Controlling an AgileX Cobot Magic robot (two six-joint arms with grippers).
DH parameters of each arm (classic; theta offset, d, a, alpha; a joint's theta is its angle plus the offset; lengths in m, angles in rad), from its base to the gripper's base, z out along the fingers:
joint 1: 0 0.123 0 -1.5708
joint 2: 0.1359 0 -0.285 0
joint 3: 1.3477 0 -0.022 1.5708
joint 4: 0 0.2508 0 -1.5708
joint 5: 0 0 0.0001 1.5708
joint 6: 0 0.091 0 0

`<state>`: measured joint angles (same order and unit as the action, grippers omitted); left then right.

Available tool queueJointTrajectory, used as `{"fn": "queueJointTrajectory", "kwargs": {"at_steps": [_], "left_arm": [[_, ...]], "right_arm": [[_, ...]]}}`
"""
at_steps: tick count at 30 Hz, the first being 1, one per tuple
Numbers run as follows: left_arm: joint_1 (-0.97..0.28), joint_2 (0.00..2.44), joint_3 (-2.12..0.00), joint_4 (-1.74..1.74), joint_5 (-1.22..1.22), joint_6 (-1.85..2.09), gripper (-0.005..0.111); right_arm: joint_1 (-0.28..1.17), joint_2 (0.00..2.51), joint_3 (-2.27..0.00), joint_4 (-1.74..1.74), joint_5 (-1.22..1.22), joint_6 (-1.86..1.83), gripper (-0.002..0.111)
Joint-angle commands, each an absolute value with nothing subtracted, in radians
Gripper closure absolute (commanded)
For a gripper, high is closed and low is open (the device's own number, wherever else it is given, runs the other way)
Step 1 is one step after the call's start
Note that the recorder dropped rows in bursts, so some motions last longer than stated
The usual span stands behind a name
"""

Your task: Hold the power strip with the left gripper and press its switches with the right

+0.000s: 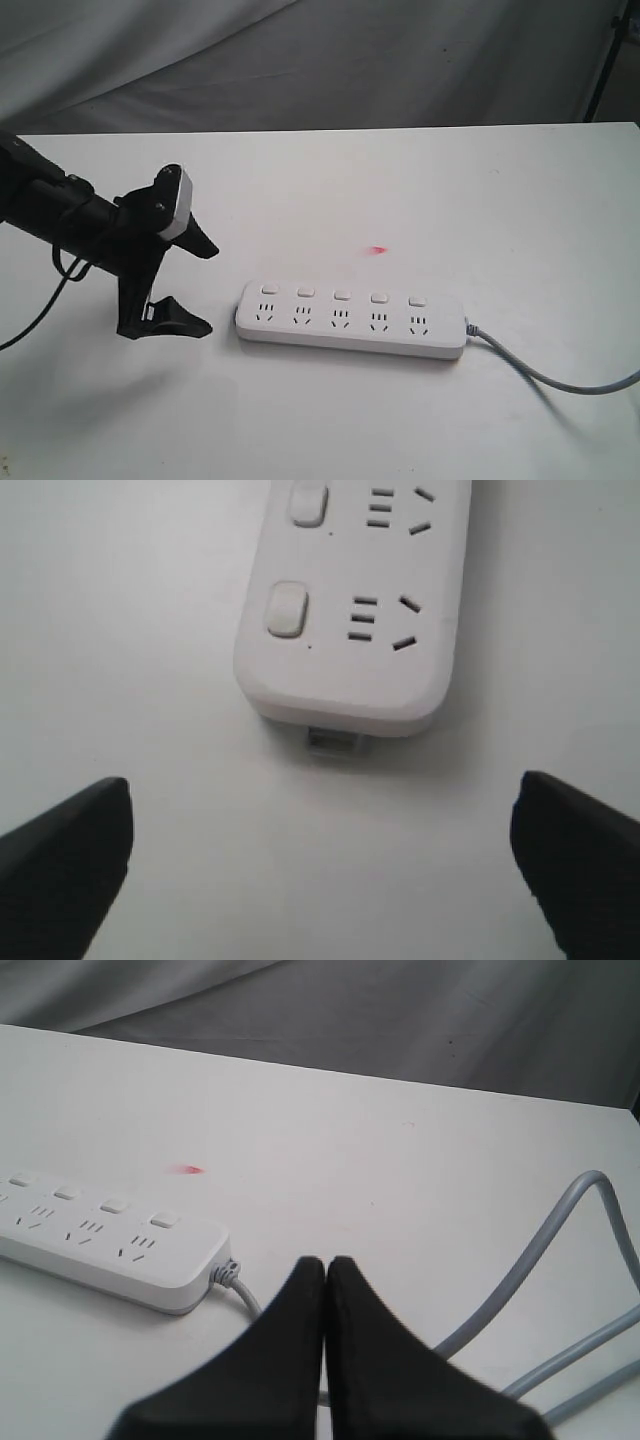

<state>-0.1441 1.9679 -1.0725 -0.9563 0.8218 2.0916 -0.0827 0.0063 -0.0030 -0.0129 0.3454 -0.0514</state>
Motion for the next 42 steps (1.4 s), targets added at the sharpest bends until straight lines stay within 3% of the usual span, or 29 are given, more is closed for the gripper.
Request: {"fn": "queueJointTrajectory", "kwargs": {"at_steps": [1,27,42], "left_arm": [[-0.18,1.976,-1.076,-1.018,0.808,2.094,0.012],[-0.191,2.139,-1.206,-1.095,1.02,2.094,0.012],[-0.191,2.192,-1.228,-1.083,1.001,2.094,0.017]], "right_arm": [[-0.089,0.0,0.0,-0.008,0.345,-0.049,0.108],[-0.089,0.0,0.0,-0.008,0.345,-0.049,0.108],[-0.089,0.0,0.0,-0.008,0.345,-0.049,0.108]]}}
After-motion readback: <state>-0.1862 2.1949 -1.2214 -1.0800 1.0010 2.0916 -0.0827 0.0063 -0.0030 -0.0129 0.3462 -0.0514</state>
